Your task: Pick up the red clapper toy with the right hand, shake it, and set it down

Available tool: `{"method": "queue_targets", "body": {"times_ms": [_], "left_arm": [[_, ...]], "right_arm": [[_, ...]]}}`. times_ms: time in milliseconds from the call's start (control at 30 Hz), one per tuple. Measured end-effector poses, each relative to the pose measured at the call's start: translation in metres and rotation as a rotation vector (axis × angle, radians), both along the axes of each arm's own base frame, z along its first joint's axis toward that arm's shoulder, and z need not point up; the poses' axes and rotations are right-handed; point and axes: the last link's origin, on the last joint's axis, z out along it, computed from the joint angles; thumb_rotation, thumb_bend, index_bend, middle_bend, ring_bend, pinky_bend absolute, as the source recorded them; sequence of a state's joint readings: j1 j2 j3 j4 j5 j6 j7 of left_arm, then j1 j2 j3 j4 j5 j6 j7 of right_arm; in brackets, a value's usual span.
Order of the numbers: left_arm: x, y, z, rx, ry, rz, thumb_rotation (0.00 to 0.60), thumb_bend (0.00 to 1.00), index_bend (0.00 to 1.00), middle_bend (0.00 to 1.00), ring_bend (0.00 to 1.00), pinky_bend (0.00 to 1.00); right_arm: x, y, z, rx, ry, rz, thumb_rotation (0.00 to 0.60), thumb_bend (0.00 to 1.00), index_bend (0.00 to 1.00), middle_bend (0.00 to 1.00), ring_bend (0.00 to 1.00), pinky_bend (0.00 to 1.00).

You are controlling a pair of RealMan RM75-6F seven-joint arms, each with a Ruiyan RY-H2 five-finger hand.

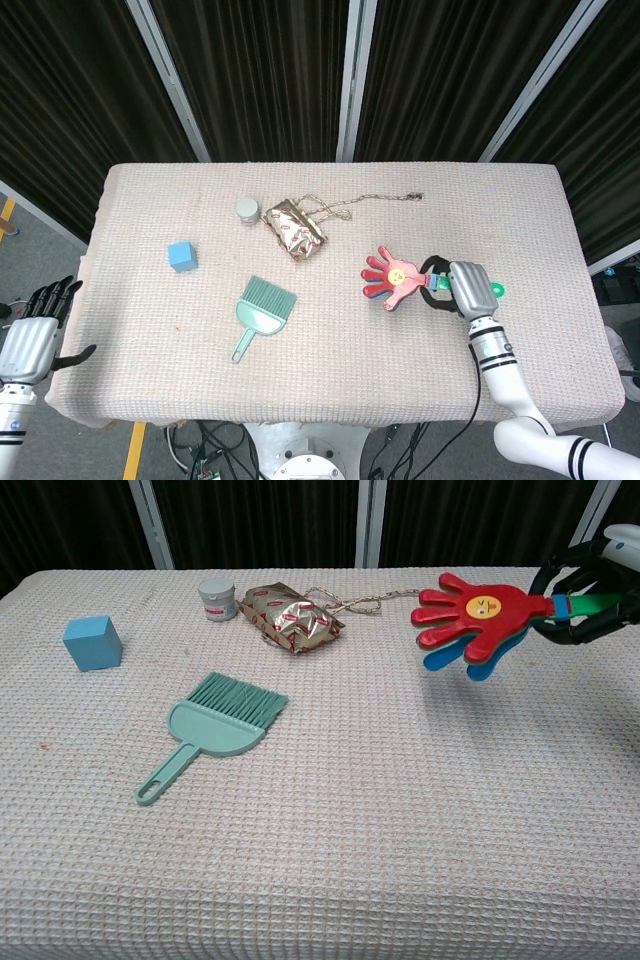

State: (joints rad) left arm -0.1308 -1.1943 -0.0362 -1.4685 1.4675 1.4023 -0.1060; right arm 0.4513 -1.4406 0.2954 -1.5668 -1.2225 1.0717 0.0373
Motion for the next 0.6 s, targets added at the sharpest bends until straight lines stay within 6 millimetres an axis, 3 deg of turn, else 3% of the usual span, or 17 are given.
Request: {"method": "queue_targets", "body": {"times_ms": [167, 400, 600], "left_arm": [[0.000, 0.000, 0.000, -0.001, 0.001, 0.001, 0.600, 0.16, 0.05, 0.02, 0.00, 0.08], [0.000, 0.001, -0.002, -0.009, 0.001, 0.005, 0.600, 0.16, 0.05, 0.02, 0.00, 0.08], [0.000, 0.001, -0.001, -0.009, 0.001, 0.007, 0.600, 0.16, 0.05, 0.02, 0.00, 0.08]], "right_arm": [[0.005, 0.000, 0.011, 0.019, -0.358, -0.041, 0.600, 0.55, 1.00, 0.91, 1.00, 1.00], [0.003, 0.000, 0.028, 0.099, -1.021, -0.112, 0.600, 0.55, 1.00, 0.91, 1.00, 1.00], [-0.002, 0.002, 0.032, 0.168, -1.235, -0.120, 0.600, 0.56, 1.00, 0.91, 1.00, 1.00]]}}
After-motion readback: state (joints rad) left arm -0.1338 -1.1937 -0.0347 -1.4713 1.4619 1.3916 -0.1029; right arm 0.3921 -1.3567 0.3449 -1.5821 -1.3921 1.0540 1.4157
